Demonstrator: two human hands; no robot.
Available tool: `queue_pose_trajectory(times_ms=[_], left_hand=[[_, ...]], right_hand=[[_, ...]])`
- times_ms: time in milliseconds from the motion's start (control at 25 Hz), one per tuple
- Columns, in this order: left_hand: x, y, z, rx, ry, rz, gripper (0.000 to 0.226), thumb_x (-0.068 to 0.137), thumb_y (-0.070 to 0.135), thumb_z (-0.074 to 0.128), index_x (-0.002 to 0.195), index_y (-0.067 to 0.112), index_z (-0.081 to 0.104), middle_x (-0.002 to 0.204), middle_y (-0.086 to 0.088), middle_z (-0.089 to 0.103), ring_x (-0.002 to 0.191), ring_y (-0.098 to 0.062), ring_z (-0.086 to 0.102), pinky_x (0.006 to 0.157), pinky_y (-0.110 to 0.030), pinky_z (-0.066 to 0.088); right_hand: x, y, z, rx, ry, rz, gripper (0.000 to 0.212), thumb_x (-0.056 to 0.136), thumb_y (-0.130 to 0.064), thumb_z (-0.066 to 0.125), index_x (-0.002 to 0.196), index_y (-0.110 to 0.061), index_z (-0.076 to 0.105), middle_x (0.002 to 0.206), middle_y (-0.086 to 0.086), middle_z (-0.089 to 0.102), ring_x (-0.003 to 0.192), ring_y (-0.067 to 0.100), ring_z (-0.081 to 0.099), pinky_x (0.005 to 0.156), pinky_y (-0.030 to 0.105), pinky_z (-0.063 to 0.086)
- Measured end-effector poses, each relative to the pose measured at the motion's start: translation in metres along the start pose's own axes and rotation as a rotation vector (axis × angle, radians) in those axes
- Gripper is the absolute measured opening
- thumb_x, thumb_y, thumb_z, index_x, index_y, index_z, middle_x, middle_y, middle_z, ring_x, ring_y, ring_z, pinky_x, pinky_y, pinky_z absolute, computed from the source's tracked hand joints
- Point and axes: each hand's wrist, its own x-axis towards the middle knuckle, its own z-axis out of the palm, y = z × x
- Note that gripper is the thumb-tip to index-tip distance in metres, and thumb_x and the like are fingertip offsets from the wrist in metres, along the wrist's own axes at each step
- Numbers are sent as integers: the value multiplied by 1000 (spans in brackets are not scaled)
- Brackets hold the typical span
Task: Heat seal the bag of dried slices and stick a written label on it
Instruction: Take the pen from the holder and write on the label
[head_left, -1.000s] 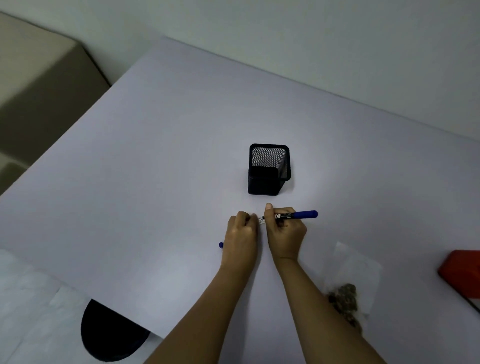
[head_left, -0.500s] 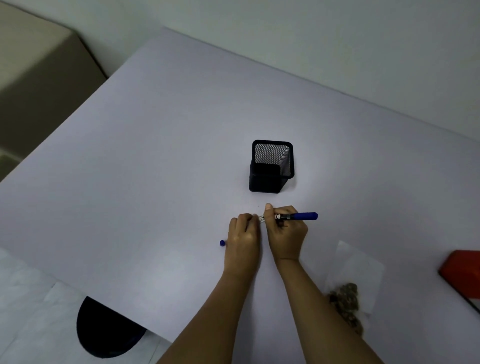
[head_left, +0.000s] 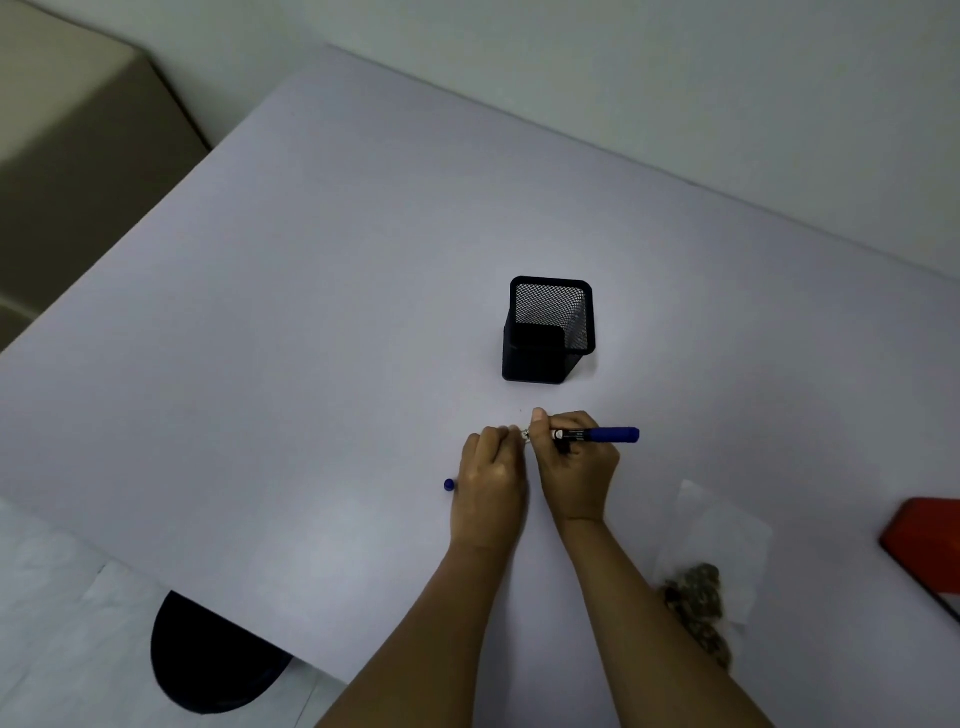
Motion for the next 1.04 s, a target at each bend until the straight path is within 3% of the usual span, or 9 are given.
queue_pose_trajectory(times_ms=[440, 600, 1040], left_hand=[[-1, -1, 0, -13, 12, -5, 28, 63, -4, 81, 90, -2, 71, 81, -11, 70, 71, -23, 67, 67, -24, 56], [-1, -1, 0, -4, 15, 1, 28, 63, -4, 82, 90, -2, 71, 81, -11, 70, 71, -22, 67, 67, -23, 56], [0, 0, -1, 0, 23, 11, 28, 63, -3, 82, 89, -2, 71, 80, -12, 70, 71, -23, 67, 67, -24, 56]], right_hand=[[-1, -3, 1, 49, 13, 30, 29, 83, -24, 59, 68, 1, 63, 62, 14, 65, 65, 11, 58, 62, 2, 44], [-1, -2, 0, 50, 18, 35, 28, 83, -23, 59, 69, 1, 63, 63, 13, 65, 65, 6, 57, 63, 2, 44], [1, -3, 1, 129, 49, 134, 9, 80, -1, 66, 73, 2, 62, 68, 19, 65, 66, 14, 60, 64, 8, 49]])
